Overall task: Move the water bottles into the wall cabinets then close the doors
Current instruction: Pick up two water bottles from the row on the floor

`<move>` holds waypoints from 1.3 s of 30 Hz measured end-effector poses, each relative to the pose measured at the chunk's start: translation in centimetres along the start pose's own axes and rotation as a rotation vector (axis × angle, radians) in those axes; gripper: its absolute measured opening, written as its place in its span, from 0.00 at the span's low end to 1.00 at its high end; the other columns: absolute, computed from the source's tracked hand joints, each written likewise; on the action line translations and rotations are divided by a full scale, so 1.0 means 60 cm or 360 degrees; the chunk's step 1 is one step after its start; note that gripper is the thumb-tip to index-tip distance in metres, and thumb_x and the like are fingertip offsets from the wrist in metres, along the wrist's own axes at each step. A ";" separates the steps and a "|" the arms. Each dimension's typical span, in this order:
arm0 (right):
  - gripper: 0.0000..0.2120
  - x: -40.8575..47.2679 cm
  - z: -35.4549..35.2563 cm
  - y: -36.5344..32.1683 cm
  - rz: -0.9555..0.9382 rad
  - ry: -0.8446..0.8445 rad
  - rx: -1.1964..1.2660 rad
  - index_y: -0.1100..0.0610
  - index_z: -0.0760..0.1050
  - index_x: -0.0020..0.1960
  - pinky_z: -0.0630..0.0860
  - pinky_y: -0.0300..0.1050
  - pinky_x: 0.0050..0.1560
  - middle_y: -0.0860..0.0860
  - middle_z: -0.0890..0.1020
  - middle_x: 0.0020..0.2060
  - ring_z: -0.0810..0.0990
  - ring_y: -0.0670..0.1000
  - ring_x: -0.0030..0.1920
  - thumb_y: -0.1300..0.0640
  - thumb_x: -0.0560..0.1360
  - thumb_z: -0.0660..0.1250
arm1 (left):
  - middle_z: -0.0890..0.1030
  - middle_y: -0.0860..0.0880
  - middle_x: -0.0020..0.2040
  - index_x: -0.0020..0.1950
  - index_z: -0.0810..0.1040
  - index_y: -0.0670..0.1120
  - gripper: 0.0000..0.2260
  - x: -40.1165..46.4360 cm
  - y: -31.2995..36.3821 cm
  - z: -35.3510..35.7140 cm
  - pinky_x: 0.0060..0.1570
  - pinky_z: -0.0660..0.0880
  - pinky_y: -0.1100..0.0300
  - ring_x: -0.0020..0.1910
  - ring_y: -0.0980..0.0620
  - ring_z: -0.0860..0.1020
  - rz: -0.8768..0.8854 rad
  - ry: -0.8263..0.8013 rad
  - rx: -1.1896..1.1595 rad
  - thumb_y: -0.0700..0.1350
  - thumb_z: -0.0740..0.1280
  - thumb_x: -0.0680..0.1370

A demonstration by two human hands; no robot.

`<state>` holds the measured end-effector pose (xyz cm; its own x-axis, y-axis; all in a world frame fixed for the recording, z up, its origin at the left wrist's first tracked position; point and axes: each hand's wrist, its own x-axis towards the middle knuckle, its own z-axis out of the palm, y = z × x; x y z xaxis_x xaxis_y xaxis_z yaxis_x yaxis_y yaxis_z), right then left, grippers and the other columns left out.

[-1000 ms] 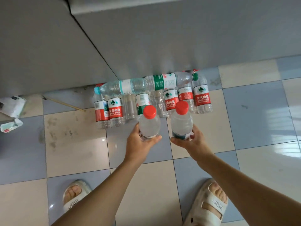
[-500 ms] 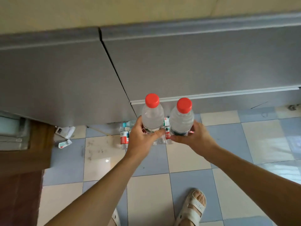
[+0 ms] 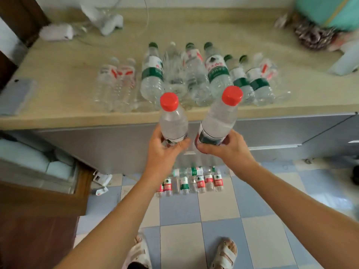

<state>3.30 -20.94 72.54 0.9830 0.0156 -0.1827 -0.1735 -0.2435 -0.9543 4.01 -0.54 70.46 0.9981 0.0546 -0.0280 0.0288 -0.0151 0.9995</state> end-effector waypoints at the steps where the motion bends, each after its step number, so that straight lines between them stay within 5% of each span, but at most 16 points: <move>1: 0.23 0.001 0.010 -0.035 -0.0033 0.0003 0.0003 0.52 0.81 0.58 0.82 0.40 0.51 0.46 0.88 0.49 0.86 0.46 0.51 0.53 0.66 0.83 | 0.84 0.65 0.49 0.57 0.76 0.58 0.22 0.009 0.033 -0.016 0.45 0.74 0.74 0.50 0.66 0.81 0.0054 0.0007 -0.0010 0.43 0.81 0.70; 10: 0.31 0.046 0.105 -0.388 -0.0504 0.0186 0.0163 0.51 0.79 0.60 0.80 0.55 0.61 0.48 0.88 0.51 0.86 0.50 0.54 0.45 0.61 0.83 | 0.86 0.58 0.49 0.59 0.78 0.55 0.21 0.128 0.370 -0.190 0.42 0.78 0.69 0.48 0.60 0.84 0.0502 -0.0050 -0.0074 0.47 0.81 0.69; 19: 0.23 0.071 0.102 -0.692 -0.0869 0.0256 0.0187 0.41 0.82 0.54 0.77 0.38 0.51 0.42 0.87 0.50 0.85 0.42 0.52 0.41 0.60 0.81 | 0.86 0.55 0.51 0.61 0.79 0.50 0.19 0.213 0.648 -0.265 0.49 0.80 0.65 0.50 0.57 0.84 0.0903 -0.0021 -0.0043 0.49 0.78 0.72; 24: 0.21 0.110 0.089 -0.826 -0.1092 0.0207 0.0211 0.40 0.83 0.50 0.78 0.34 0.44 0.44 0.88 0.48 0.86 0.43 0.49 0.41 0.58 0.81 | 0.85 0.60 0.49 0.55 0.78 0.59 0.16 0.254 0.763 -0.292 0.44 0.77 0.67 0.49 0.60 0.83 0.1092 0.0153 0.0015 0.52 0.79 0.71; 28: 0.26 0.143 0.078 -0.917 -0.1236 0.0122 0.0272 0.46 0.83 0.55 0.77 0.43 0.52 0.45 0.88 0.50 0.86 0.44 0.52 0.41 0.59 0.81 | 0.85 0.61 0.50 0.55 0.78 0.61 0.17 0.280 0.849 -0.314 0.48 0.77 0.63 0.49 0.63 0.83 0.1170 0.0252 0.0020 0.56 0.80 0.70; 34: 0.21 0.196 0.074 -1.038 -0.1347 0.0056 0.0313 0.49 0.83 0.56 0.79 0.56 0.63 0.46 0.88 0.48 0.86 0.47 0.52 0.47 0.66 0.81 | 0.83 0.67 0.42 0.52 0.77 0.61 0.17 0.325 0.965 -0.340 0.35 0.74 0.71 0.42 0.69 0.82 0.1137 0.0388 0.0002 0.58 0.79 0.68; 39: 0.29 0.252 0.088 -1.124 -0.1395 0.0108 0.0385 0.48 0.81 0.58 0.80 0.57 0.60 0.45 0.88 0.48 0.86 0.49 0.52 0.41 0.60 0.82 | 0.82 0.59 0.52 0.54 0.76 0.61 0.23 0.381 1.033 -0.381 0.43 0.76 0.62 0.49 0.60 0.81 0.1160 0.0411 -0.0025 0.61 0.78 0.63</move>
<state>29.56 0.81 132.87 0.7686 0.0403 0.6385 0.6373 0.0386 -0.7697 27.34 22.61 132.13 0.7204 0.2674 0.6400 -0.6334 -0.1222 0.7641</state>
